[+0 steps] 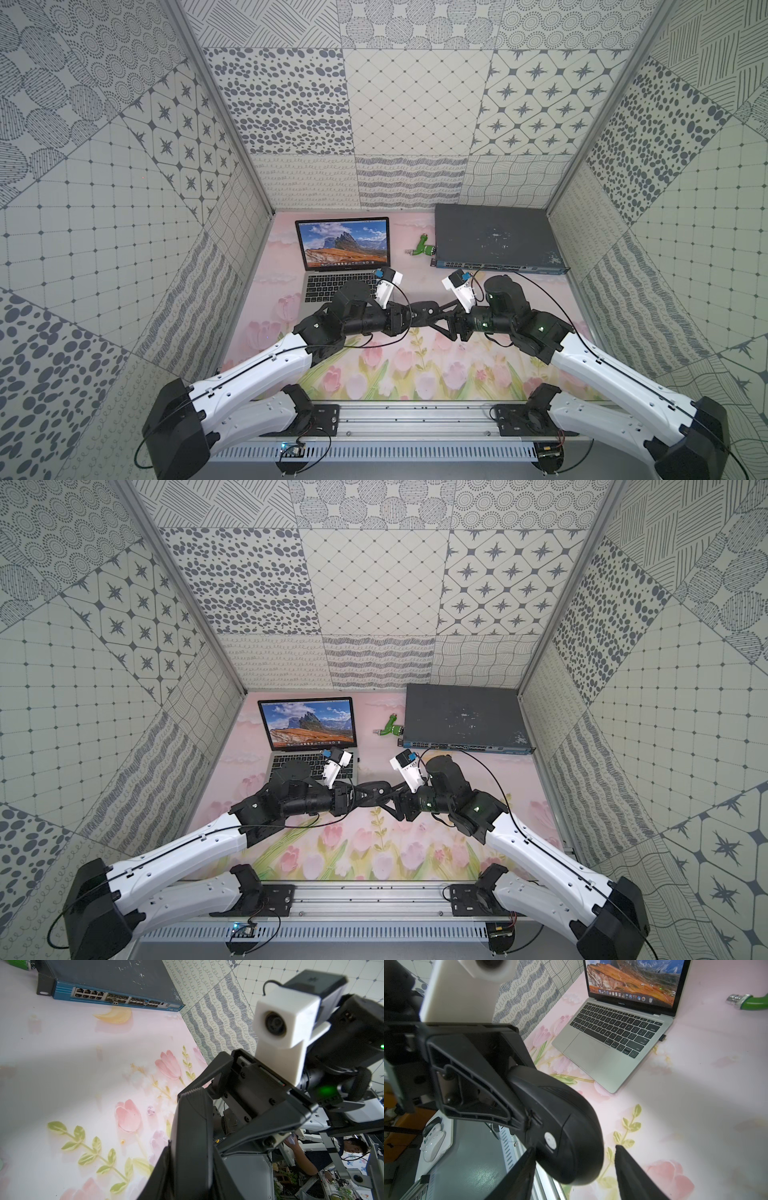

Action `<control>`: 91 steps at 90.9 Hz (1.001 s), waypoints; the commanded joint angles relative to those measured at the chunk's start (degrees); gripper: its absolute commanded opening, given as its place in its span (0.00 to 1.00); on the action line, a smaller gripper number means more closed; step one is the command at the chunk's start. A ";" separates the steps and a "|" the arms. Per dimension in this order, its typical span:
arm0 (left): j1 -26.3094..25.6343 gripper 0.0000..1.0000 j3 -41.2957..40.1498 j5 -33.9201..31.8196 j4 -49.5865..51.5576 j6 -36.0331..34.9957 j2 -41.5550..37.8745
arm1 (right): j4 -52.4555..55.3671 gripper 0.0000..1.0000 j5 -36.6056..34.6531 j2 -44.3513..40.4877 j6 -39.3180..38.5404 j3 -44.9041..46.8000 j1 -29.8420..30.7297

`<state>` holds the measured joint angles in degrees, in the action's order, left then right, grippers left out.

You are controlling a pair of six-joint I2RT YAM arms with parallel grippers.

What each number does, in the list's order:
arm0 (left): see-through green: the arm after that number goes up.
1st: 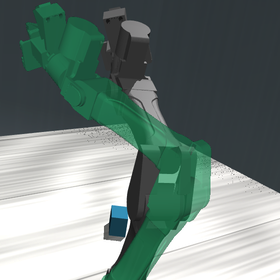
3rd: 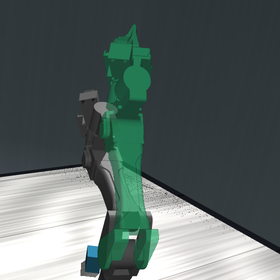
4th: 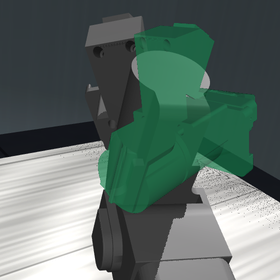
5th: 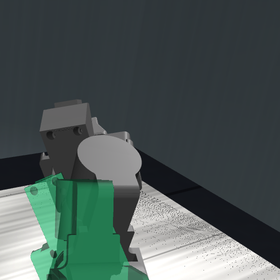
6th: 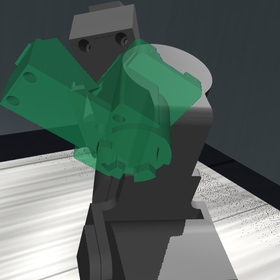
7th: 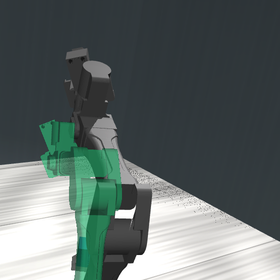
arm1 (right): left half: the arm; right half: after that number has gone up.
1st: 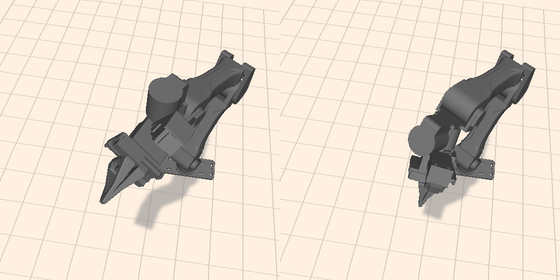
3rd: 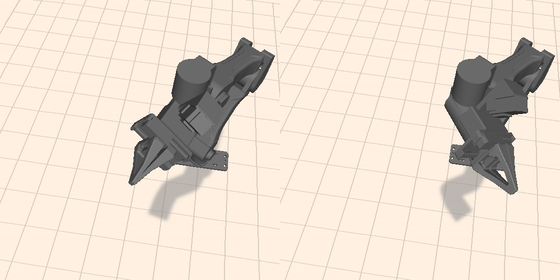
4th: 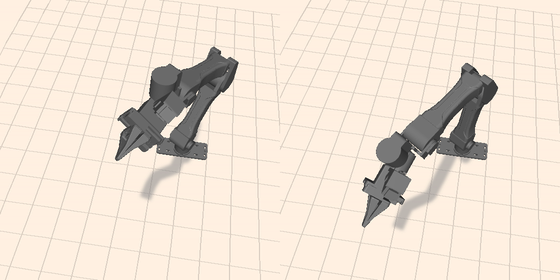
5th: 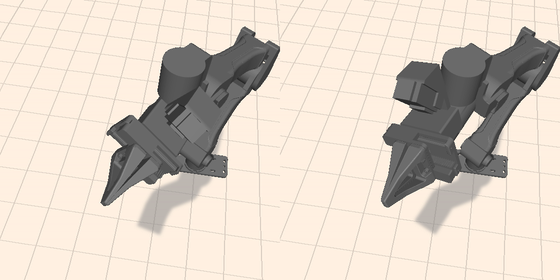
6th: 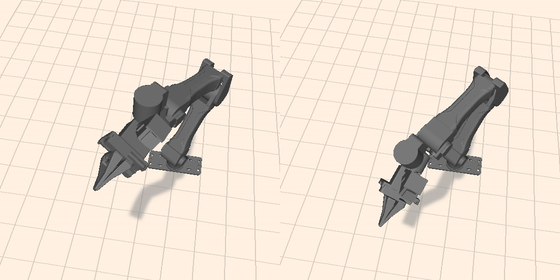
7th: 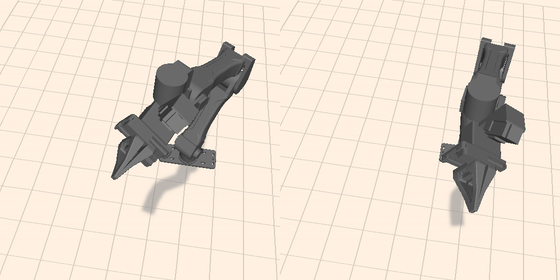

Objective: Remove the wireless mouse receiver from the laptop
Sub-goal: Remove the lid from the mouse.

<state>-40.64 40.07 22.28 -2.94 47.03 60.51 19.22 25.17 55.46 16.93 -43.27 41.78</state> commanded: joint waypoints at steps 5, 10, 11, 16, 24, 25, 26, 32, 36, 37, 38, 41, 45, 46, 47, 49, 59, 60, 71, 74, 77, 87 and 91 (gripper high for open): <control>-0.05 0.13 0.11 1.95 -2.08 0.72 -0.26 | -3.73 0.59 -0.31 1.41 0.07 -2.07 0.24; -0.05 0.13 0.18 1.94 -2.10 0.70 -0.18 | -4.19 0.58 0.57 2.02 0.56 -2.17 0.24; -0.05 0.13 0.18 1.91 -2.08 0.61 -0.15 | -4.28 0.58 0.75 2.11 0.69 -2.17 0.28; -0.05 0.13 0.25 1.76 -2.15 0.60 -0.03 | -4.40 0.58 1.43 2.82 1.26 -2.13 0.30; -0.05 0.13 0.35 1.71 -2.36 0.60 0.24 | -4.71 0.57 2.59 3.56 1.69 -1.85 0.23; -0.05 0.13 0.40 1.76 -2.34 0.60 0.27 | -4.76 0.58 2.73 3.67 1.74 -1.75 0.23; -0.05 0.13 0.42 1.78 -2.34 0.56 0.29 | -4.74 0.58 2.84 3.68 1.81 -1.74 0.23; -0.05 0.13 0.44 1.72 -2.41 0.57 0.27 | -4.69 0.56 3.12 3.77 1.71 -1.35 0.23; -0.05 0.13 0.36 1.59 -2.40 0.53 0.18 | -4.73 0.55 3.30 3.79 1.69 -1.02 0.23; -0.09 0.13 0.36 1.56 -2.41 0.57 0.11 | -4.73 0.55 3.39 3.78 1.70 -0.90 0.23; -0.07 0.13 0.31 1.50 -2.37 0.59 0.08 | -4.72 0.55 3.48 3.78 1.70 -0.79 0.23; -0.05 0.13 0.23 1.34 -2.39 0.62 -0.02 | -4.84 0.55 3.89 3.85 1.85 -0.51 0.24; -0.05 0.13 0.04 1.01 -2.34 0.76 -0.27 | -5.09 0.55 4.23 4.01 2.15 -0.15 0.23; -0.05 0.13 -0.02 0.92 -2.38 0.82 -0.29 | -5.08 0.55 4.30 4.07 2.23 -0.11 0.23; -0.05 0.13 -0.05 0.88 -2.49 0.80 -0.38 | -5.16 0.55 4.37 4.10 2.32 -0.04 0.28; -0.05 0.13 -0.12 0.84 -2.55 0.90 -0.46 | -5.34 0.55 4.48 4.12 2.43 0.12 0.31; -0.10 0.13 -0.26 0.57 -2.76 1.09 -0.67 | -5.68 0.56 4.27 4.14 2.58 0.67 0.32; -0.08 0.13 -0.26 0.61 -2.81 1.07 -0.71 | -5.68 0.56 4.14 4.13 2.54 0.70 0.32; -0.04 0.13 -0.17 0.77 -2.84 1.10 -0.54 | -5.73 0.52 3.40 4.21 2.33 0.75 0.32; -0.05 0.13 -0.17 0.75 -2.78 1.20 -0.51 | -5.72 0.50 3.42 4.22 2.19 0.73 0.32; -0.05 0.13 -0.17 0.74 -2.77 1.19 -0.58 | -5.69 0.48 3.26 4.19 2.10 0.79 0.32; -0.07 0.13 -0.26 0.55 -2.30 1.02 -0.87 | -5.62 0.38 2.21 3.36 1.84 1.00 0.32; -0.05 0.13 -0.26 0.37 -1.82 0.80 -1.17 | -5.57 0.36 1.82 2.94 1.77 1.07 0.24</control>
<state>-40.60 39.62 21.10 -1.17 46.63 60.05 16.29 29.47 59.18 20.03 -43.31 41.39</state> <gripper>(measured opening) 0.287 0.469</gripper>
